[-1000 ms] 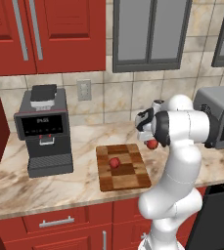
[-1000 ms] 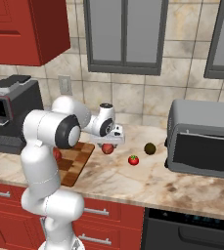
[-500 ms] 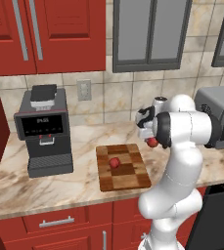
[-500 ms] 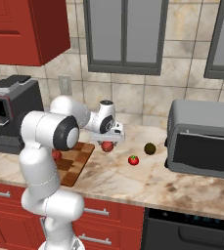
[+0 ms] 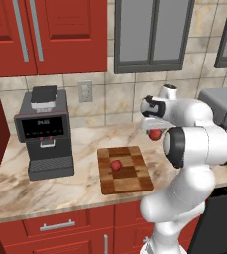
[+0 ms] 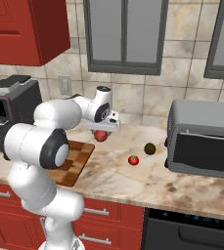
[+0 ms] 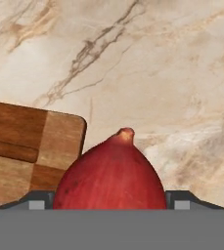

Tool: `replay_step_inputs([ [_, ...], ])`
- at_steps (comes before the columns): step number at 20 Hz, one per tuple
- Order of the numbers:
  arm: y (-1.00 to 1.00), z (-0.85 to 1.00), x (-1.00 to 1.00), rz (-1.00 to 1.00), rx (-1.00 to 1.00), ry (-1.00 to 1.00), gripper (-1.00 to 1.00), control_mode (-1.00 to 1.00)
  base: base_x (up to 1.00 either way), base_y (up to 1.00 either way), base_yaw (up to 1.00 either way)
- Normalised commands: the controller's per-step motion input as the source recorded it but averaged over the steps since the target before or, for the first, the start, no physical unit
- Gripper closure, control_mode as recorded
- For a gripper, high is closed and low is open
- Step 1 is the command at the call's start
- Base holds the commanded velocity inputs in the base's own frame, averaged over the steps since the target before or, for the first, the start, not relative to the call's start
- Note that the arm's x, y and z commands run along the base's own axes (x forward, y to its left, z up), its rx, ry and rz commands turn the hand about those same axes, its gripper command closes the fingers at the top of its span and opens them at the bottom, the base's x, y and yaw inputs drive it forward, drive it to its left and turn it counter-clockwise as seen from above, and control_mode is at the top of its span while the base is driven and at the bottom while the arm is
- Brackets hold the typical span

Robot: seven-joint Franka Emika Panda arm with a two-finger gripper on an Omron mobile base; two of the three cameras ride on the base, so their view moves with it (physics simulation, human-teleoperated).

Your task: Place the avocado, onion, tomato, and bell pepper on the cutting board.

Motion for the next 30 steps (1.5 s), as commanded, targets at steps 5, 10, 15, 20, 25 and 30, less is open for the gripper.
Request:
replay_step_inputs([
  [5, 0.53, 0.29, -0.44, 0.0, 0.01, 0.0, 1.0, -1.0, 0.0, 0.0, 0.0],
  [10, 0.51, 0.02, -0.46, 0.0, 0.0, 0.0, 1.0, -1.0, 0.0, 0.0, 0.0],
  [15, 0.47, 0.0, -0.18, 0.0, 0.0, 0.0, 1.0, -1.0, 0.0, 0.0, 0.0],
  [20, 0.33, -0.05, -0.01, 0.0, 0.0, 0.0, 1.0, -1.0, 0.0, 0.0, 0.0],
  [25, 0.15, -0.32, 0.0, 0.0, 0.0, 0.0, 1.0, -1.0, 0.0, 0.0, 0.0],
  [30, 0.15, -0.35, 0.0, 0.0, 0.0, 0.0, 1.0, -1.0, 0.0, 0.0, 0.0],
])
